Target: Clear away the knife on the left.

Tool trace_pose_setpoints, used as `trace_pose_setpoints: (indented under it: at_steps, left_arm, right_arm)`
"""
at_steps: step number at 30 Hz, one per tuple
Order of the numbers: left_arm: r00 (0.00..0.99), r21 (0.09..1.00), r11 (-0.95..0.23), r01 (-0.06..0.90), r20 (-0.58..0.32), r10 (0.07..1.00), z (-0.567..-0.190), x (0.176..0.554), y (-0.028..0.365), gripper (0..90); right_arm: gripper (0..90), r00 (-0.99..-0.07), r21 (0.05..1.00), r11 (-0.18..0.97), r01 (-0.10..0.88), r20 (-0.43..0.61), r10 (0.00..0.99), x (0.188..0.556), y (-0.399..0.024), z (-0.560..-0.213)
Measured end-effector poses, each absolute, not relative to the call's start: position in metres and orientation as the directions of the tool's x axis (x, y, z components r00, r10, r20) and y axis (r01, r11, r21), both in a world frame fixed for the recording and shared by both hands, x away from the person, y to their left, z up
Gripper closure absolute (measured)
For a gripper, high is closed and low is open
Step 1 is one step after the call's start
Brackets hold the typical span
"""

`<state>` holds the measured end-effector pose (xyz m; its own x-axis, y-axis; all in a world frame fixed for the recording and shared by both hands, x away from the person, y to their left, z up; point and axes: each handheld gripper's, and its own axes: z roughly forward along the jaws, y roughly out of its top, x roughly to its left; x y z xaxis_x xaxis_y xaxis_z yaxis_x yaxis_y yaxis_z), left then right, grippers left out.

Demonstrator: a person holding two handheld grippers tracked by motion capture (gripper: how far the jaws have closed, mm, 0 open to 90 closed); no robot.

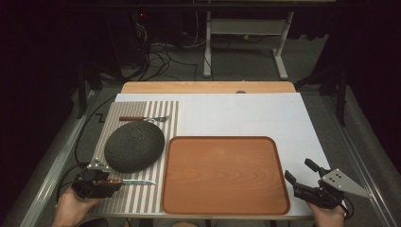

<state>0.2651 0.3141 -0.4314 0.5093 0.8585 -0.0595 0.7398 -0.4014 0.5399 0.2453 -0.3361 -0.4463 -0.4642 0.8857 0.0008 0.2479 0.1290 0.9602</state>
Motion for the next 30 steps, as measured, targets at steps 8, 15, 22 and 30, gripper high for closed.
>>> trace_pose_setpoints:
  at_steps: [8, 15, 22, 30]
  left_arm:
    - [0.524, 0.479, -0.429, 0.766, -0.078, 0.848, -0.443, 0.271, 0.312, 36.9]
    - [0.549, 0.444, -0.474, 0.760, -0.049, 0.835, -0.448, 0.271, 0.306, 40.8]
    - [0.575, 0.413, -0.510, 0.754, -0.040, 0.817, -0.452, 0.273, 0.301, 48.8]
    - [0.595, 0.405, -0.532, 0.743, -0.035, 0.803, -0.452, 0.274, 0.298, 57.6]
  right_arm:
    - [17.1, -0.461, 0.959, 0.136, 0.250, -0.006, 0.887, 0.246, -0.335, -0.447]
    - [17.1, -0.461, 0.958, 0.138, 0.251, -0.007, 0.887, 0.246, -0.335, -0.447]
    - [17.1, -0.450, 0.959, 0.133, 0.249, -0.007, 0.893, 0.245, -0.337, -0.446]
    - [17.3, -0.449, 0.960, 0.133, 0.247, -0.008, 0.893, 0.244, -0.337, -0.446]
